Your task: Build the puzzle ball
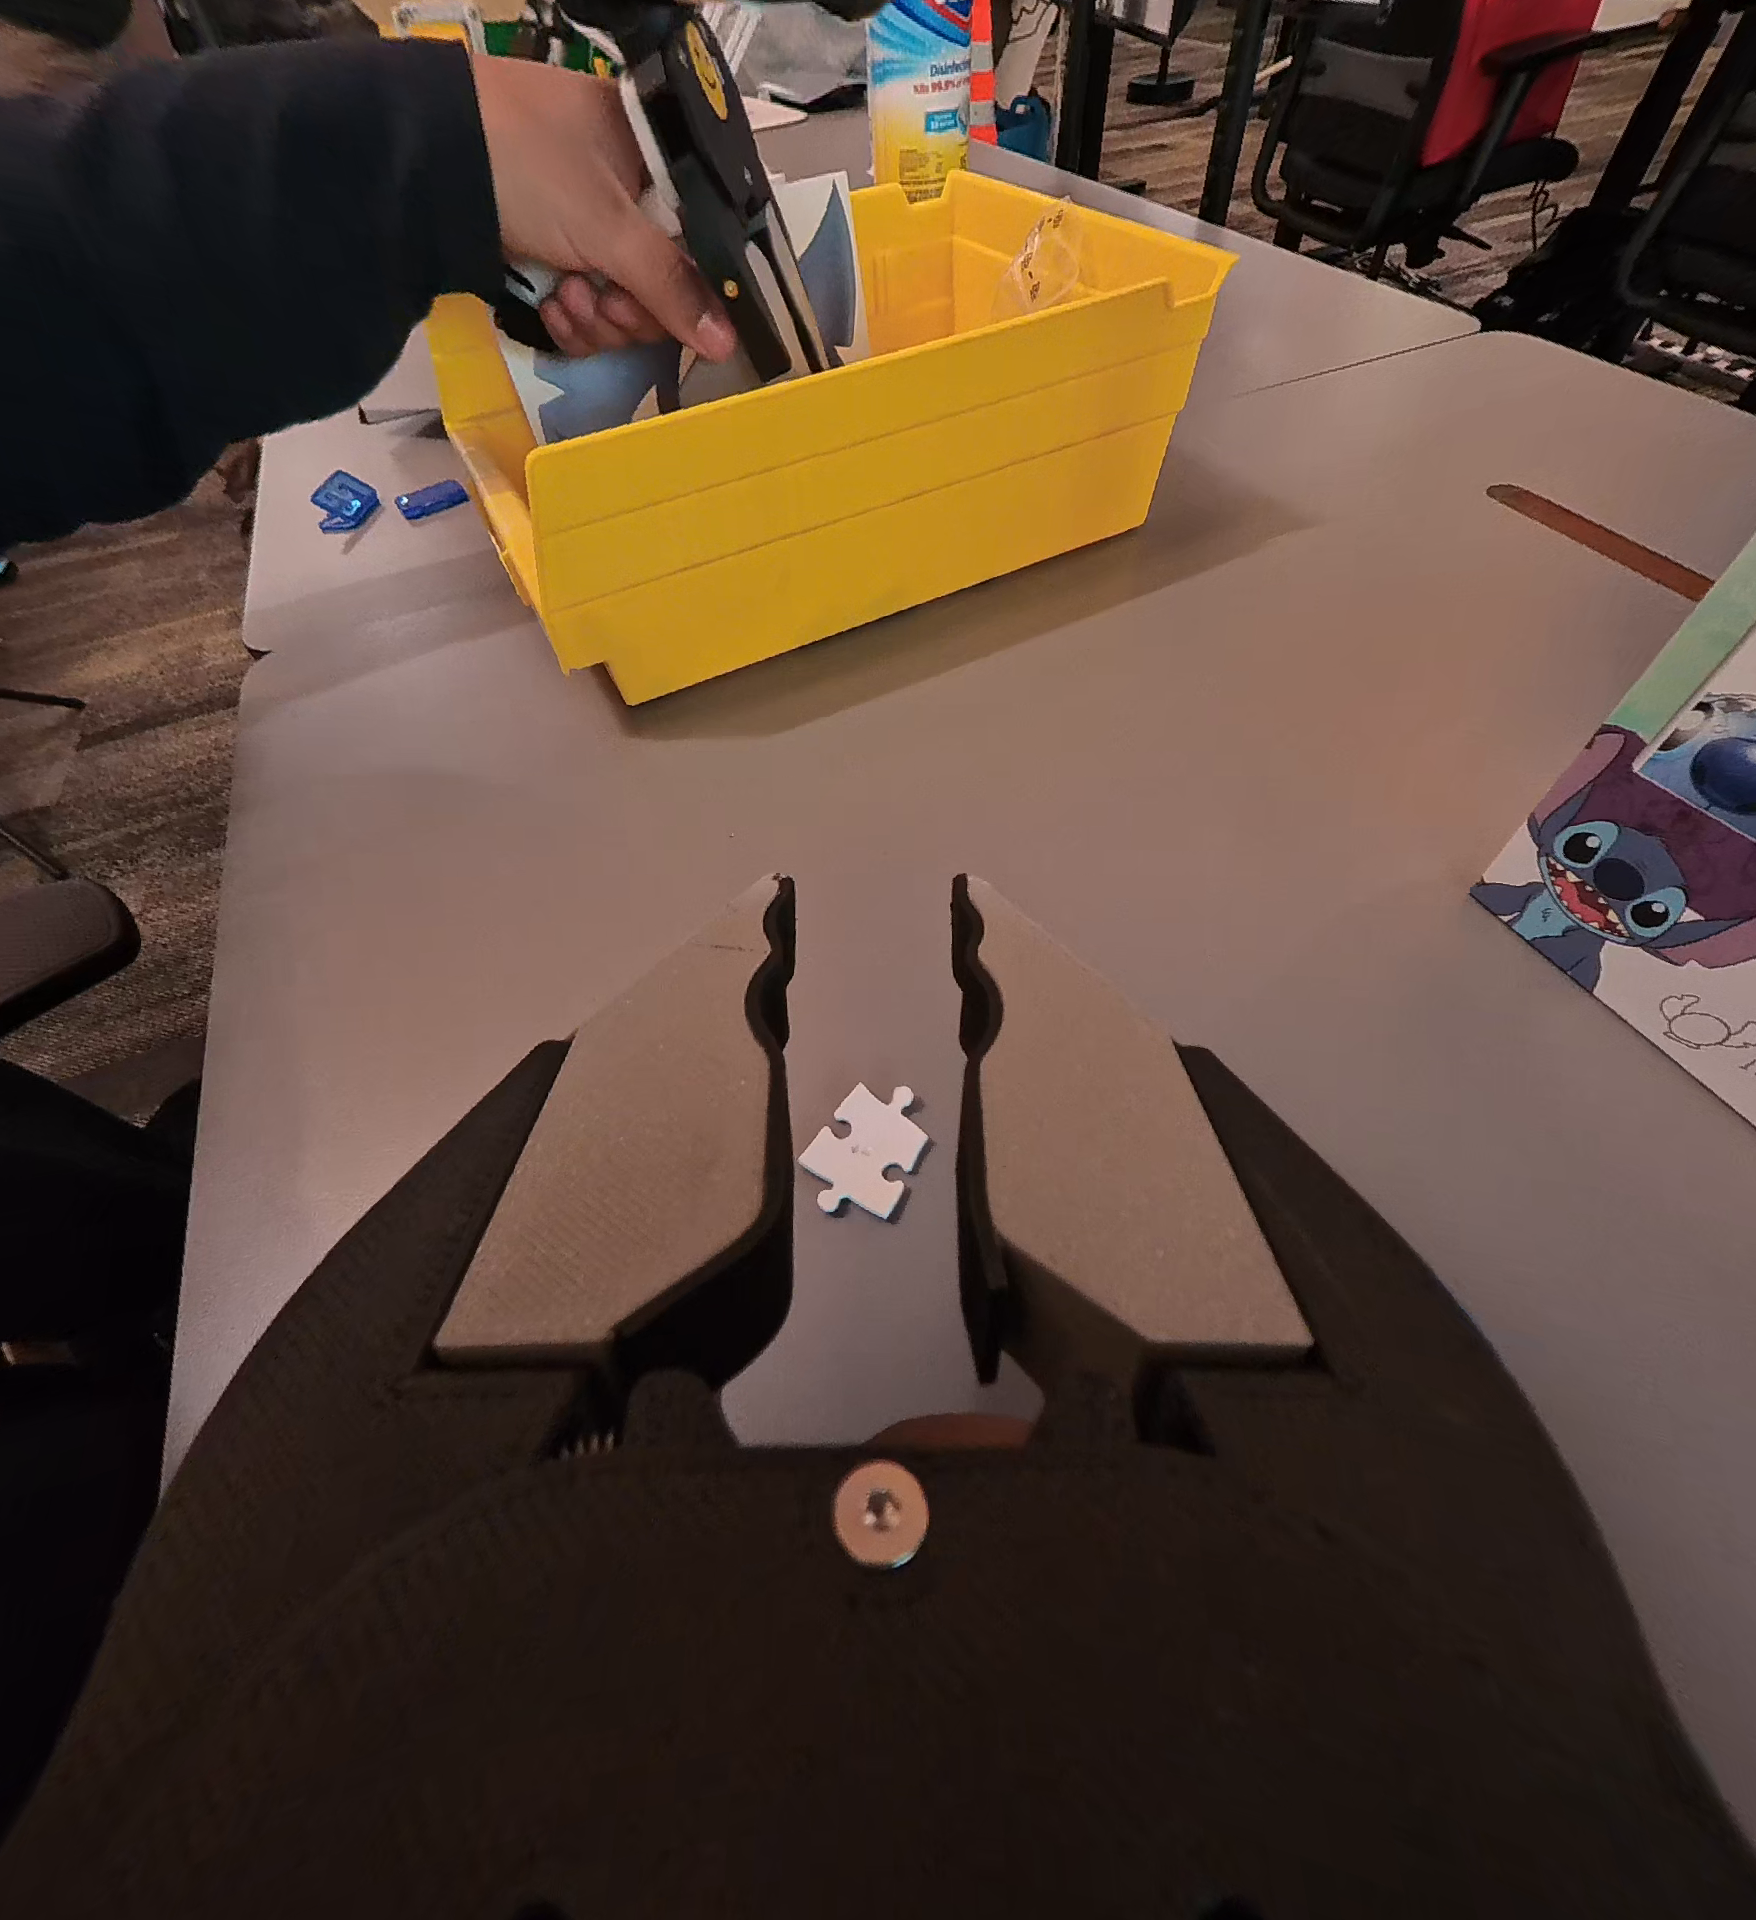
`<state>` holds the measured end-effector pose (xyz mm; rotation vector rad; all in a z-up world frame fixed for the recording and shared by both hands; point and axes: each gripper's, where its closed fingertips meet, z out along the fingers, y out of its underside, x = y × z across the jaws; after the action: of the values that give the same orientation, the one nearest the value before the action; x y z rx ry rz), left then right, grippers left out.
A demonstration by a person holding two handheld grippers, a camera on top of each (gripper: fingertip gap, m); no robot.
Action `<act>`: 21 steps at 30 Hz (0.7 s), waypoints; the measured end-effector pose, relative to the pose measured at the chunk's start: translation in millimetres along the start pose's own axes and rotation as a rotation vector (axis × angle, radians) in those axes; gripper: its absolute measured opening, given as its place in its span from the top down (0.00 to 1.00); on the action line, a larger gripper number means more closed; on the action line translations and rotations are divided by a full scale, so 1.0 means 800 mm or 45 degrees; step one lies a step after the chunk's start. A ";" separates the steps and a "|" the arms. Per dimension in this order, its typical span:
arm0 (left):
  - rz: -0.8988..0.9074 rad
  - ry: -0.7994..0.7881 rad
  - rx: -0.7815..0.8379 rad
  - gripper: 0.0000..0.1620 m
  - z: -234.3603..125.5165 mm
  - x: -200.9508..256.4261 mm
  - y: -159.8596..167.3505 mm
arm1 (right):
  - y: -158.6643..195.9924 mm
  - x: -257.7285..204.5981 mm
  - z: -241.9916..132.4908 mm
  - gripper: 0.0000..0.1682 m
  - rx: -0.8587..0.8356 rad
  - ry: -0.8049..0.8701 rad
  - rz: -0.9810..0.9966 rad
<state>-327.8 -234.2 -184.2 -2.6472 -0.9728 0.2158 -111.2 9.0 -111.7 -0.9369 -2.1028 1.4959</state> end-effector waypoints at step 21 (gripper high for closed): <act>0.080 -0.309 -0.100 0.85 0.011 -0.038 0.010 | -0.002 -0.001 -0.002 0.84 0.008 -0.002 0.001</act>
<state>-347.9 -257.5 -194.5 -2.7725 -0.9895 0.5345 -110.1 9.4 -109.6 -0.9350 -2.0976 1.5034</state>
